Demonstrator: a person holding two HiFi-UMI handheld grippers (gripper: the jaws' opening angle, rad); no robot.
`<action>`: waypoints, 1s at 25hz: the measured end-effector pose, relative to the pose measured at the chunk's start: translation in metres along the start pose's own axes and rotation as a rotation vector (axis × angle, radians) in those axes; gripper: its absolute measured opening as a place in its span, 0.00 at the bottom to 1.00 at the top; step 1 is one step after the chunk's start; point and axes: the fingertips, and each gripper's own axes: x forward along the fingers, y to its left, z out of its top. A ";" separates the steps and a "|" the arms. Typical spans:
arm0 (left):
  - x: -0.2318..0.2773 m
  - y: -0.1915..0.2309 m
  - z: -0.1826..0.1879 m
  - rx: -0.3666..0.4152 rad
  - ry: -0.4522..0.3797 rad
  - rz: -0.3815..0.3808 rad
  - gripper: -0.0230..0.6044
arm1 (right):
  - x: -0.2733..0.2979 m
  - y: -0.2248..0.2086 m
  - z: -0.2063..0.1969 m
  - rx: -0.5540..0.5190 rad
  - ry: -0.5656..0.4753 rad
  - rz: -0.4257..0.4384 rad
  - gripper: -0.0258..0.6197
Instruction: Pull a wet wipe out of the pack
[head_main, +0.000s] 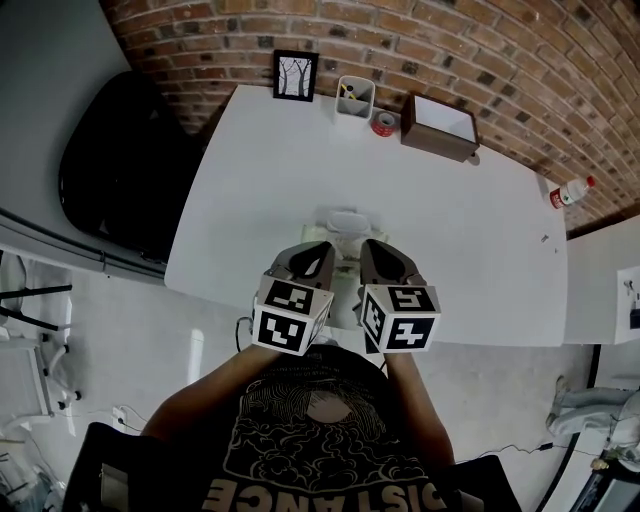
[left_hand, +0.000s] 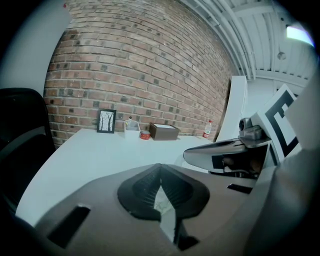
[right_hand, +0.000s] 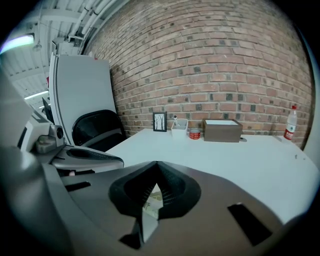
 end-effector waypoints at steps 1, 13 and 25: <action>-0.001 0.000 0.001 0.000 -0.001 -0.003 0.06 | -0.001 0.000 0.002 0.002 -0.003 -0.004 0.06; -0.014 -0.005 0.001 0.007 -0.009 -0.045 0.06 | -0.024 0.005 0.015 0.006 -0.050 -0.064 0.06; -0.034 -0.013 0.004 0.035 -0.028 -0.077 0.06 | -0.050 0.017 0.029 0.003 -0.113 -0.106 0.06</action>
